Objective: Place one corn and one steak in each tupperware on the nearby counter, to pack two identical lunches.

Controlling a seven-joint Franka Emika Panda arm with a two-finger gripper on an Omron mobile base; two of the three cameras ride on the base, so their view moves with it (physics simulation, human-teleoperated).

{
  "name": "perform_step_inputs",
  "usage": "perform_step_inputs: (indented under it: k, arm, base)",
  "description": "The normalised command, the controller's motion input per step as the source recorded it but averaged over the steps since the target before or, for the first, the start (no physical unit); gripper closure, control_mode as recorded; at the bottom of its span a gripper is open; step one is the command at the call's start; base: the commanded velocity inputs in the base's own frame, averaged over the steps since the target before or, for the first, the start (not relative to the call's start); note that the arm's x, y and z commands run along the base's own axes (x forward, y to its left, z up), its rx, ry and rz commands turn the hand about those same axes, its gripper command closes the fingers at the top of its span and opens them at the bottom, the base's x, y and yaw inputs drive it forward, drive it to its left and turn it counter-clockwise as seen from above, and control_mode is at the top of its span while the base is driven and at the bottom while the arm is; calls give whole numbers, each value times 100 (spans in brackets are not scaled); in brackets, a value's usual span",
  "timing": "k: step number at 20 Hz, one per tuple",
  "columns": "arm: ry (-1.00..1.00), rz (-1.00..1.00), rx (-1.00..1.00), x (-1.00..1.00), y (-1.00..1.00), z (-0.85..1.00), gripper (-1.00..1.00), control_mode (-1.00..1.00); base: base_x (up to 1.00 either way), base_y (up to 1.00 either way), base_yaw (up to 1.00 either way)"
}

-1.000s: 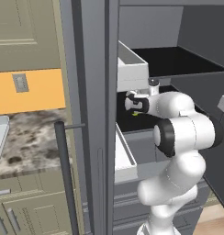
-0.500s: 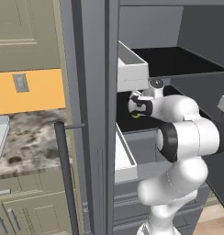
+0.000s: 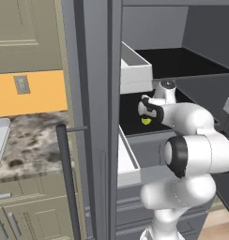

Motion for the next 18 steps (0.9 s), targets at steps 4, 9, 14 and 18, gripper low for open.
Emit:
perform_step_inputs:
  k: [4, 9, 14, 18]
  arm:
    - [-30, 12, 0, -100, -32, -63, 100, -100]
    - [-63, 18, 0, -100, -34, -100, 100, -100]
    - [-16, 14, 0, -100, -72, -4, 100, -100]
    - [6, 5, 0, -100, -48, 79, 100, -100]
  base:
    - [0, 0, 0]
    - [0, 0, 0]
    - [0, 0, 0]
    - [0, 0, 0]
